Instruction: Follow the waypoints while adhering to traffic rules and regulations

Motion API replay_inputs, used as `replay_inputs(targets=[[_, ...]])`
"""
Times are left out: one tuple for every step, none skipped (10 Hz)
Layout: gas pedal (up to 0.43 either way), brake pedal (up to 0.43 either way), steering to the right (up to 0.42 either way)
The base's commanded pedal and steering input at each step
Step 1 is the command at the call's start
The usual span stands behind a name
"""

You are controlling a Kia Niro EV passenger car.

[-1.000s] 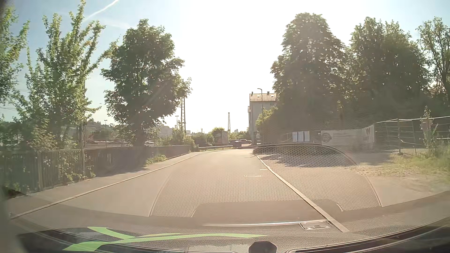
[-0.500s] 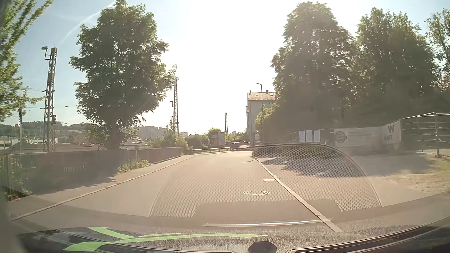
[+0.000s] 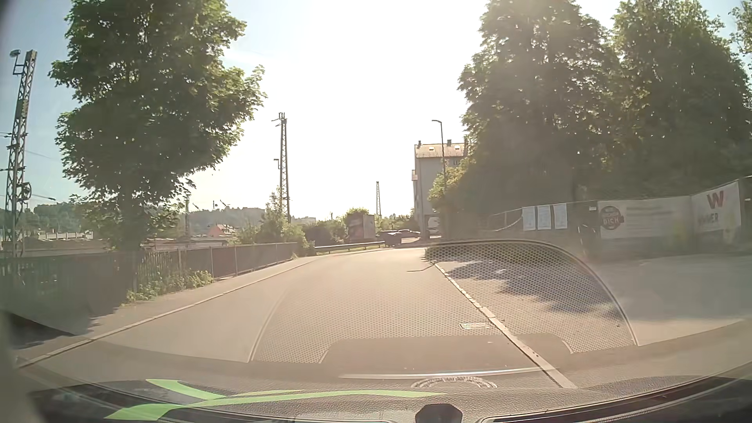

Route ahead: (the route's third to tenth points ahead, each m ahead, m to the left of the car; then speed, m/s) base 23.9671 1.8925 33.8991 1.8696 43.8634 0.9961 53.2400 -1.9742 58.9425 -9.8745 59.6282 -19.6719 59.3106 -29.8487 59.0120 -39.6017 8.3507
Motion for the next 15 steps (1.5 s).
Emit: replay_inputs(targets=[[0.098,0.0,-0.015],[0.098,0.0,-0.015],[0.098,0.0,-0.015],[0.087,0.0,-0.015],[0.059,0.0,-0.015],[0.047,0.0,-0.018],[0.047,0.0,-0.021],[0.047,0.0,-0.021],[0.047,0.0,-0.019],[0.039,0.0,-0.018],[0.039,0.0,-0.014],[0.039,0.0,-0.008],[0.039,0.0,-0.001],[0.039,0.0,0.004],[0.039,0.0,0.004]])
